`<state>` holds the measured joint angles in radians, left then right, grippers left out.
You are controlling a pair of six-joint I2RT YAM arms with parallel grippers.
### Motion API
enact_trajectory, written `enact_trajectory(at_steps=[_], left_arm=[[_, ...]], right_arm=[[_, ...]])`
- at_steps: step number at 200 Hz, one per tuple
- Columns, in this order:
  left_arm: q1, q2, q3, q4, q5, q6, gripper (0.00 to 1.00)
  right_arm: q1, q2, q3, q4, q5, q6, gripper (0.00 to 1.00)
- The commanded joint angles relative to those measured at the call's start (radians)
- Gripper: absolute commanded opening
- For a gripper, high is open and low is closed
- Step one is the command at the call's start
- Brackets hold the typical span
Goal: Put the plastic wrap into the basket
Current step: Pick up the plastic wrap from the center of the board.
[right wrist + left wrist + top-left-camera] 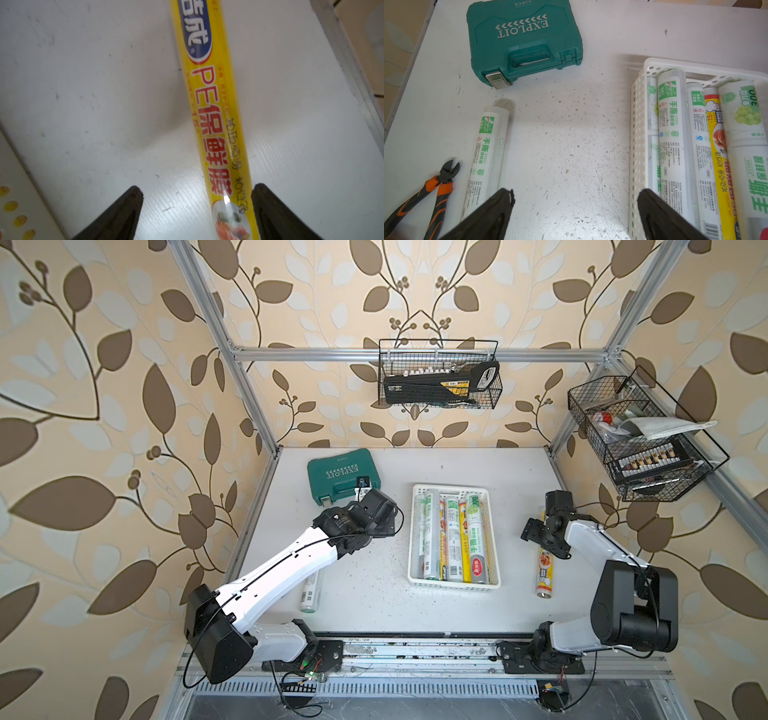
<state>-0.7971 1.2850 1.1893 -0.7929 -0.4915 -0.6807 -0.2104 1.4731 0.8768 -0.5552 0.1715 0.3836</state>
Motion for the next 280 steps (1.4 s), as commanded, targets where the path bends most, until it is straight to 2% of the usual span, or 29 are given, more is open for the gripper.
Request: enact_trajectory(at_steps=[1, 89, 146, 215, 241, 280], left_arm=[[0.013, -0.01, -0.003, 0.003, 0.005, 0.012, 0.99], [0.018, -0.008, -0.005, 0.006, 0.011, 0.014, 0.99], [0.021, -0.001, -0.005, 0.013, 0.018, 0.016, 0.99], [0.022, 0.022, 0.004, 0.018, 0.035, 0.017, 0.99], [0.022, 0.022, 0.007, 0.016, 0.037, 0.017, 0.99], [0.024, 0.014, 0.003, 0.013, 0.034, 0.015, 0.99]], right_arm=[[-0.017, 0.031, 0.04, -0.002, -0.024, -0.009, 0.85], [-0.02, 0.101, 0.064, -0.001, -0.164, -0.023, 0.76], [-0.013, 0.134, 0.072, 0.0, -0.218, -0.029, 0.66], [0.072, 0.181, 0.102, -0.035, -0.156, -0.042, 0.65], [0.104, 0.196, 0.12, -0.06, -0.07, -0.032, 0.63], [0.115, 0.212, 0.126, -0.066, -0.066, -0.032, 0.63]])
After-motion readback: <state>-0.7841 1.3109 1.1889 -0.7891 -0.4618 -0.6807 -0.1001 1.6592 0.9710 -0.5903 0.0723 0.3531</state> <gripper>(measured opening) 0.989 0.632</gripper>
